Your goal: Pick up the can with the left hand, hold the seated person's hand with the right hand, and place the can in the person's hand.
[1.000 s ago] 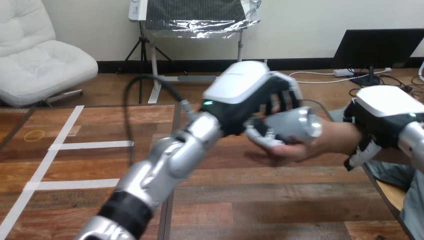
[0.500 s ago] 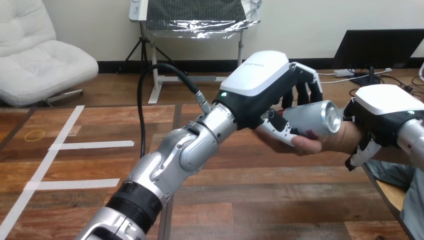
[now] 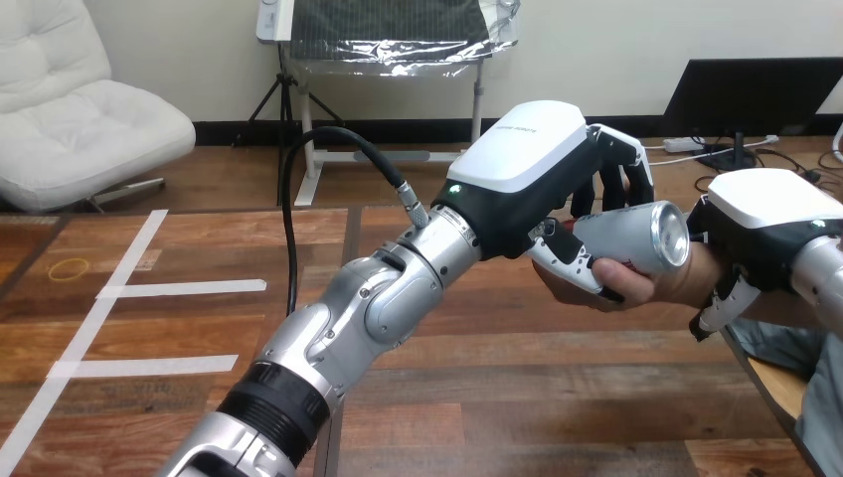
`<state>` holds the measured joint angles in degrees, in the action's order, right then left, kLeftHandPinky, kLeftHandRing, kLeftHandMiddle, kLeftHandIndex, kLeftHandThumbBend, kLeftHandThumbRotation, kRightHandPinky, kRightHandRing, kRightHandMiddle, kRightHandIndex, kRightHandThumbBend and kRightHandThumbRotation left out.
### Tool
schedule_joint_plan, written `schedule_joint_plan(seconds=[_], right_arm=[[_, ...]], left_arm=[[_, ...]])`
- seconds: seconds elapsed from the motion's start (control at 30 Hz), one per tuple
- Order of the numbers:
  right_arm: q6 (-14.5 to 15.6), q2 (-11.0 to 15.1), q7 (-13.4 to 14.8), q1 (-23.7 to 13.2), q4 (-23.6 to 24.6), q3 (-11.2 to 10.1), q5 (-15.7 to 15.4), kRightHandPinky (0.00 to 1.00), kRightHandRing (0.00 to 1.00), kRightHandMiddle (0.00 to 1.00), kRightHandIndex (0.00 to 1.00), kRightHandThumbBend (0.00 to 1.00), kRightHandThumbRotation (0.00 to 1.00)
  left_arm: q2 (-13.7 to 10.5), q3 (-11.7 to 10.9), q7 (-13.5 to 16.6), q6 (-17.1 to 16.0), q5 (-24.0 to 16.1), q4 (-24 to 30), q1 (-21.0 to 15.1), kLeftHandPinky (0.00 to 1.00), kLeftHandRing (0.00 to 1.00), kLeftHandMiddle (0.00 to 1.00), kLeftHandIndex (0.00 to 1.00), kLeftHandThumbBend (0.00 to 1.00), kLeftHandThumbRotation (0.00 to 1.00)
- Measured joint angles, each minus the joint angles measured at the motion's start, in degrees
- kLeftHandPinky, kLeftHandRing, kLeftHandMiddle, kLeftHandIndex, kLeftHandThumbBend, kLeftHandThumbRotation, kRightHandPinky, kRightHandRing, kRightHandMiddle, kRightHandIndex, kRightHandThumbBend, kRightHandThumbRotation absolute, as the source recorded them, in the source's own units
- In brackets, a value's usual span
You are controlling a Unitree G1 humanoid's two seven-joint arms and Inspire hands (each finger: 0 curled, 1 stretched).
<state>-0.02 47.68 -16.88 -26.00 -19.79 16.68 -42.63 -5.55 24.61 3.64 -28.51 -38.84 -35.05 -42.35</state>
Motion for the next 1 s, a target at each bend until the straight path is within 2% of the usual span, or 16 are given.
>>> schedule_joint_plan(seconds=[0.67, 1.0], right_arm=[[-0.32, 0.00, -0.31, 0.05, -0.01, 0.00, -0.35, 0.25, 0.33, 0.40, 0.40, 0.80, 0.00], [-1.43, 0.01, 0.35, 0.16, -0.65, 0.00, -0.50, 0.24, 0.31, 0.39, 0.39, 0.79, 0.00]], left_arm=[[-0.76, 0.05, -0.55, -0.08, 0.06, 0.00, 0.04, 0.29, 0.35, 0.42, 0.45, 0.63, 0.00], [-1.36, -0.04, -1.18, 0.40, 0.13, 0.02, 0.07, 0.30, 0.35, 0.42, 0.46, 0.63, 0.00]])
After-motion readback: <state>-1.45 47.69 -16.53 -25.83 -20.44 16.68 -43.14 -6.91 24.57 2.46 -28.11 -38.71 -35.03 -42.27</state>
